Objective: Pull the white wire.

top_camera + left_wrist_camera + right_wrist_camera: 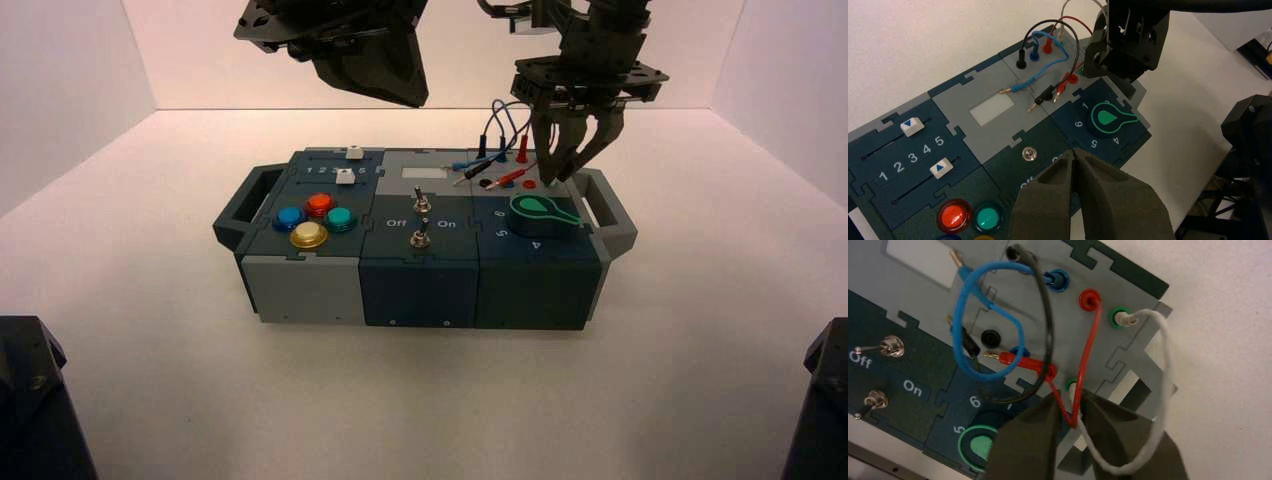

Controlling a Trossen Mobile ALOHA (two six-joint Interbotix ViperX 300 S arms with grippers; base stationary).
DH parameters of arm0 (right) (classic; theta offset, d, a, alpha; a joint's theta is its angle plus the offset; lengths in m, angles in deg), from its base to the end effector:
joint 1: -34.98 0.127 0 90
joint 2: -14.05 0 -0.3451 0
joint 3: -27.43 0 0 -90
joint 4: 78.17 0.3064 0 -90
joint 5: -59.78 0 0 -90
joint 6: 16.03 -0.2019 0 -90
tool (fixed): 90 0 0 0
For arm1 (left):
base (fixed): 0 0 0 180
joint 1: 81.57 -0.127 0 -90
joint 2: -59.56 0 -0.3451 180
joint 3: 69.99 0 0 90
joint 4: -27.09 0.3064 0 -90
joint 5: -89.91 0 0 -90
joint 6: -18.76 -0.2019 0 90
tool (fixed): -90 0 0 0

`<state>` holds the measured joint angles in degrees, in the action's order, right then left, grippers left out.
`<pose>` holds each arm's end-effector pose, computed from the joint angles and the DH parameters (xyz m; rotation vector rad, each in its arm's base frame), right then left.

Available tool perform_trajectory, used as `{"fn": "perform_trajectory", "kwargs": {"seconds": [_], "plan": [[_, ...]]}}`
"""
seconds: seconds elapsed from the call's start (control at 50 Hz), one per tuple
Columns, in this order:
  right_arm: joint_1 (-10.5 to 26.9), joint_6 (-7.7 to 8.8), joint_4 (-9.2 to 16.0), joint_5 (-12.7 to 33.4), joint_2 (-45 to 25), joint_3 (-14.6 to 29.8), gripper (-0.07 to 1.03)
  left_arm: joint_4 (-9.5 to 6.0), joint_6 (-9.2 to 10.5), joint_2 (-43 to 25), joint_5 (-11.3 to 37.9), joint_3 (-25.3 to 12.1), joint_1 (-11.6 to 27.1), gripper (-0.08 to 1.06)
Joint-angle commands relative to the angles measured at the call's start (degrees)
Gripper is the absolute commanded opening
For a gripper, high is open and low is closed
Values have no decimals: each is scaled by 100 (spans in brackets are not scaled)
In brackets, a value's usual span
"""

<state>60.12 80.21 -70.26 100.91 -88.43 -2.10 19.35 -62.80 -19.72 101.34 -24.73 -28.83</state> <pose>0.2884 0.1556 0.0594 -0.2567 1.4378 0.4364 0.1947 -0.2649 0.1475 0.1112 0.8609 -0.7771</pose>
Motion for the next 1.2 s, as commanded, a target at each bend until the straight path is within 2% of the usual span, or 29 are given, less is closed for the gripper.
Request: {"fn": "perform_trajectory", "kwargs": {"seconds": [0.02, 0.08, 0.38, 0.46, 0.56, 0.66, 0.76, 0.88, 0.96, 1.04, 1.1, 1.2], "plan": [[18, 0, -18, -35, 70, 123, 4, 0, 9, 97, -62, -53, 18, -3], [18, 0, -26, -44, 79, 123, -3, 0, 18, 88, -70, -53, 18, -3], [18, -141, -185, 26, 545, 114, -2, 0, 18, 97, -62, -53, 18, -3], [18, -211, -246, 26, 870, 97, -2, 0, 9, 88, -70, -35, 18, -3], [18, -211, -281, 35, 1063, 62, -2, 0, 9, 97, -70, -35, 18, -3], [-9, -237, -475, 70, 1072, 0, -2, 18, 0, 88, -62, -35, 18, -3], [-53, -483, -809, 9, 1028, -18, -2, 18, -18, 97, -70, -26, 18, -3], [-53, -536, -976, 18, 923, -9, -2, 26, -18, 105, -70, -35, 18, -3], [-53, -536, -993, 18, 861, 18, 1, 44, -35, 114, -70, -44, 18, -3], [-53, -554, -993, 35, 870, 53, 21, 44, -44, 123, -70, -26, 18, -3], [-53, -571, -993, 53, 896, 62, 29, 44, -44, 141, -70, -26, 18, -3], [-53, -571, -976, 88, 1020, 79, 34, 44, -44, 167, -70, -9, 18, -3]]}}
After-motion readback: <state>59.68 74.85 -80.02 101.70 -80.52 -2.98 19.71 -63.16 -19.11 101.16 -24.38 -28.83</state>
